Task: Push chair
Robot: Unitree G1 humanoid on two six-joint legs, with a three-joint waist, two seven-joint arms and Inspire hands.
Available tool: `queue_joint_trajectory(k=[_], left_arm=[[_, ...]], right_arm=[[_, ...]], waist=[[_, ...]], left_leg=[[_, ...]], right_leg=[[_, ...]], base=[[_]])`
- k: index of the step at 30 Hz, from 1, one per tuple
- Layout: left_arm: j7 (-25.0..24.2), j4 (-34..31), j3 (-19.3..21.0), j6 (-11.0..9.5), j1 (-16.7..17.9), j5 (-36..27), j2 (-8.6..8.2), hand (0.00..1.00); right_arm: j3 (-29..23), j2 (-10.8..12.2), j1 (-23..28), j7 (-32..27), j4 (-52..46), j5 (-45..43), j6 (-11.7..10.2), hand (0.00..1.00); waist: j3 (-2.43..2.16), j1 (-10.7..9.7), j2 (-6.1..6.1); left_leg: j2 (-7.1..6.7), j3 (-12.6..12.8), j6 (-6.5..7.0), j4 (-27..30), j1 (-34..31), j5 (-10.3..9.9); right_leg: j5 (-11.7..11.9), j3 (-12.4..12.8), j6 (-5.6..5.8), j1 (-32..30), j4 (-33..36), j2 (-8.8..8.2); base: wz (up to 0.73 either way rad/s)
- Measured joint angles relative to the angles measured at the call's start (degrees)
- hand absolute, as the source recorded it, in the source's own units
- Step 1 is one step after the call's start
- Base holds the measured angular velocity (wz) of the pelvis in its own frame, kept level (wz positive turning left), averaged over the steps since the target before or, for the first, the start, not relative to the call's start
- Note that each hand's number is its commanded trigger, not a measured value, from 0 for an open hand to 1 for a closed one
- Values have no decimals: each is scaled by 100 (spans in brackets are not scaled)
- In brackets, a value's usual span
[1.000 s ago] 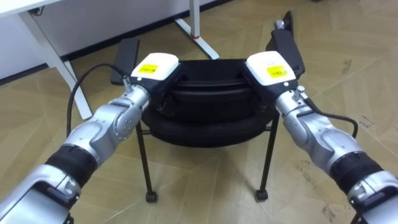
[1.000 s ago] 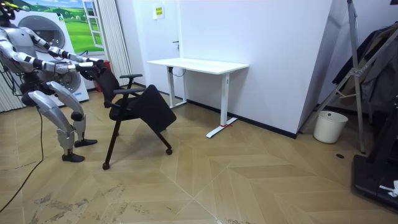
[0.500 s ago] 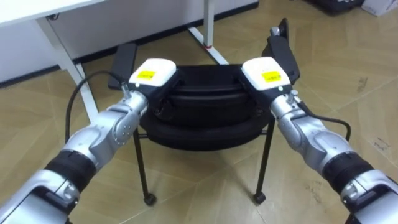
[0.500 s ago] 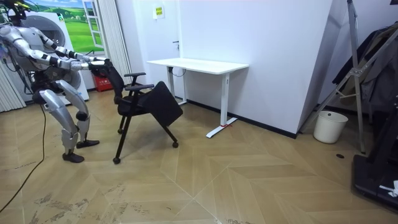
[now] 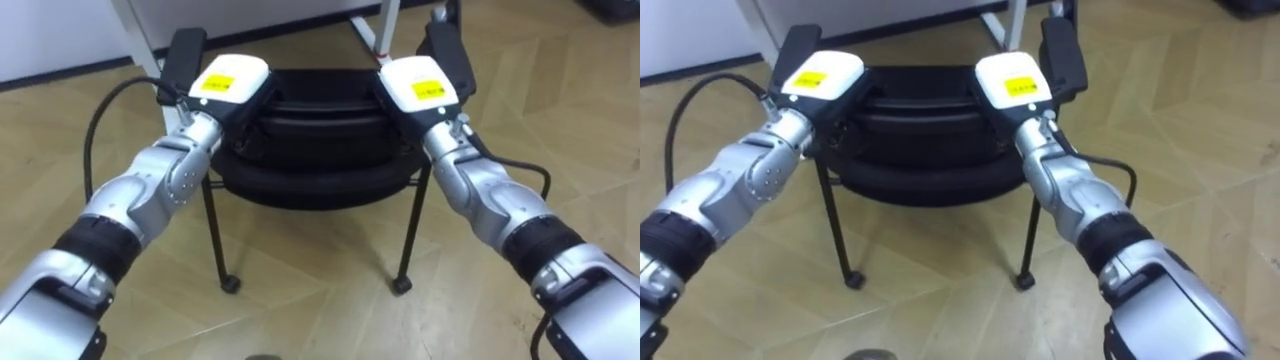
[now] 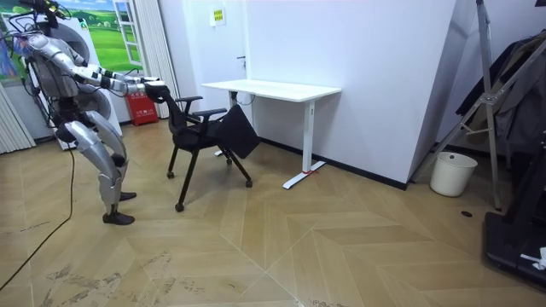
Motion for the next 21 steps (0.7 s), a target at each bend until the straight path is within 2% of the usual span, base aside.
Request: queue_joint_trajectory(k=[1, 3, 4, 7, 9, 11, 14, 16, 18, 20, 21], left_arm=[[5, -10, 32, 3, 47, 8, -4, 100], [7, -26, 74, 1, 96, 9, 11, 100], [11, -27, 75, 13, 105, 14, -9, 100], [39, -36, 79, 13, 162, 14, -41, 100], [43, -29, 64, 17, 191, 15, -40, 100], [115, -28, 8, 19, 240, 28, -44, 100], [240, -29, -25, 12, 360, 109, -86, 100], [292, -84, -38, -1, 465, 149, -87, 100], [318, -102, -39, 0, 511, 186, -102, 100], [378, -105, -39, 1, 577, 211, -135, 100], [374, -103, -39, 1, 599, 213, -137, 100]], right_arm=[[0, 45, 16, 67, 16, -33, -11, 100], [-19, 30, -23, 119, 13, -51, -30, 100], [-23, 14, -27, 128, 23, -40, -37, 100], [-21, 5, -43, 290, 25, -34, -88, 100], [-21, 24, -32, 340, 41, -26, -98, 100], [-22, 24, 26, 430, 41, -15, -126, 100], [-34, 27, 148, 485, 68, -43, -199, 100], [-91, 27, 238, 540, 61, -27, -277, 100], [-134, 27, 260, 616, 65, -40, -309, 100], [-163, 27, 320, 613, 63, -57, -332, 100], [-171, 23, 345, 607, 66, -60, -358, 100]], waist=[[-76, -21, -19], [-93, -9, -4], [-93, -6, -1], [-95, 20, 2], [-91, -4, -2], [-87, -16, -11], [-88, -6, -8], [-101, -10, 28], [-98, -13, 35], [-98, -20, 36], [-96, -30, 32]], left_leg=[[48, -104, -113, -15, 21, -22], [135, -59, -226, -42, 17, 18], [223, 27, -277, -46, 35, 48], [403, 93, -339, -36, 118, 80], [464, 109, -391, 85, 129, 115], [539, 137, -396, 220, 180, 121], [707, 140, -382, 735, 162, 142], [834, 115, -321, 1107, 118, 195], [828, -30, -309, 1270, 46, 290], [821, -37, -279, 1419, 13, 448], [812, -36, -246, 1584, -73, 632]], right_leg=[[35, -65, -165, 98, 57, 42], [-91, -210, -264, 168, 69, 95], [-162, -272, -298, 220, 79, 131], [-333, -322, -358, 329, 92, 254], [-408, -421, -401, 454, 81, 304], [-519, -492, -428, 601, 110, 334], [-736, -556, -459, 831, 242, 409], [-858, -594, -473, 1002, 290, 497], [-888, -610, -501, 1095, 289, 537], [-921, -596, -496, 1178, 273, 538], [-924, -565, -493, 1229, 245, 535]], base=[[52], [33], [27], [11], [17], [15], [6], [2], [0], [0], [10]])
